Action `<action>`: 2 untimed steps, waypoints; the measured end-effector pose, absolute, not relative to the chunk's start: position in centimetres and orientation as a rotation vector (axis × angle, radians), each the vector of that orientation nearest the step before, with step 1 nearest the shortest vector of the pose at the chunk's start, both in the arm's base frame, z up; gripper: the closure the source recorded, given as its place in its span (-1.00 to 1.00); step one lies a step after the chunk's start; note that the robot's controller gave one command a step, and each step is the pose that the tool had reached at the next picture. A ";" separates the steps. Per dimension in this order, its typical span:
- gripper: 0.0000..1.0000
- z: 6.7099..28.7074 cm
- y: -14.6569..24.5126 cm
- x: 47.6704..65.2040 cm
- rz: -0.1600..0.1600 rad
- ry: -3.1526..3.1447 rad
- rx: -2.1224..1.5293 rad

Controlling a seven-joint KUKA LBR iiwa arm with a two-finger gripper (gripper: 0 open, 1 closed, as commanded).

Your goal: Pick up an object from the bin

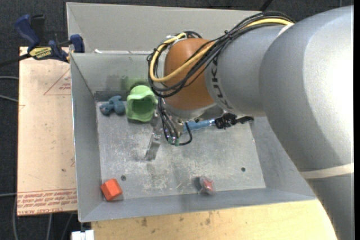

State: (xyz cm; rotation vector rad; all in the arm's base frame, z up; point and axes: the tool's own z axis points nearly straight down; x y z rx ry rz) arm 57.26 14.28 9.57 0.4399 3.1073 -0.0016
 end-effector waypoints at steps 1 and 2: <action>-1.00 13.4 11.5 63.7 0.004 3.083 0.543; -1.00 7.8 16.0 64.5 0.002 3.046 0.768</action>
Offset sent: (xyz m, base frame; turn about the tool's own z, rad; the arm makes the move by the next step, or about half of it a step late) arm 0.0602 -0.0257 0.0353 0.0653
